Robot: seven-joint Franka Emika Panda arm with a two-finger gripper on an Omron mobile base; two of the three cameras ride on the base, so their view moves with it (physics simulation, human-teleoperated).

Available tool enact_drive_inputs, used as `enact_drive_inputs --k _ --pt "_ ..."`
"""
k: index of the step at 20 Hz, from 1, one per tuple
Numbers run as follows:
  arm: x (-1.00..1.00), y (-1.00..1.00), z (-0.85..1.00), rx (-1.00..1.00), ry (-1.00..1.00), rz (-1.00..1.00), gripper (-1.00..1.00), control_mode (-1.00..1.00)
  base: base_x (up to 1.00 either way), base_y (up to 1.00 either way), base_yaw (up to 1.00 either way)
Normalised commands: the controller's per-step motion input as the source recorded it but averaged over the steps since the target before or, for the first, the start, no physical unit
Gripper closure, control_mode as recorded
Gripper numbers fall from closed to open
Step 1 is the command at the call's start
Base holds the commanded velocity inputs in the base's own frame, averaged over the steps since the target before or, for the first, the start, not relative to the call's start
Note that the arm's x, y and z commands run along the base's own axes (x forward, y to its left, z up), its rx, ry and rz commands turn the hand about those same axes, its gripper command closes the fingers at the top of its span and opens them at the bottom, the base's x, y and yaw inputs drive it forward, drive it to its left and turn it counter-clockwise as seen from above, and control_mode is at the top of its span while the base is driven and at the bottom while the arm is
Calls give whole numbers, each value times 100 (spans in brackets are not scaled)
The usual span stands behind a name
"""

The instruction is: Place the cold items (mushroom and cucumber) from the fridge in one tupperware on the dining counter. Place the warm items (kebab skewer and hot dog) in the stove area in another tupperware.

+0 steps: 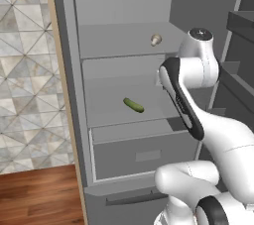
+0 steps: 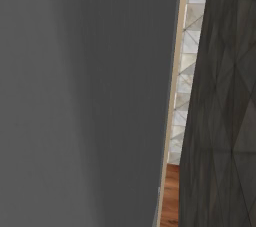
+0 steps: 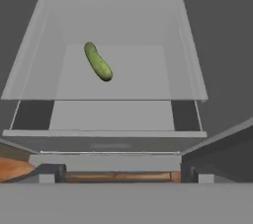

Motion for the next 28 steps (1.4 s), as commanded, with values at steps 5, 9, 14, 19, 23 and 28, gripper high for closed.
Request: enact_drive_inputs --k 5,9,14,19,23,28 --pt "0 1 57 -4 -10 -34 -100 -100 0 0 0" --pt "1 3 78 0 -16 -31 -100 -100 0 0 0" --pt "2 -13 57 1 -15 -4 -100 -100 0 0 0" --pt "42 0 45 0 -21 11 -100 -100 0 0 0" --pt "57 0 26 0 -21 7 -100 -100 0 0 0" --pt "66 0 14 0 11 -6 -100 -100 0 0 0"
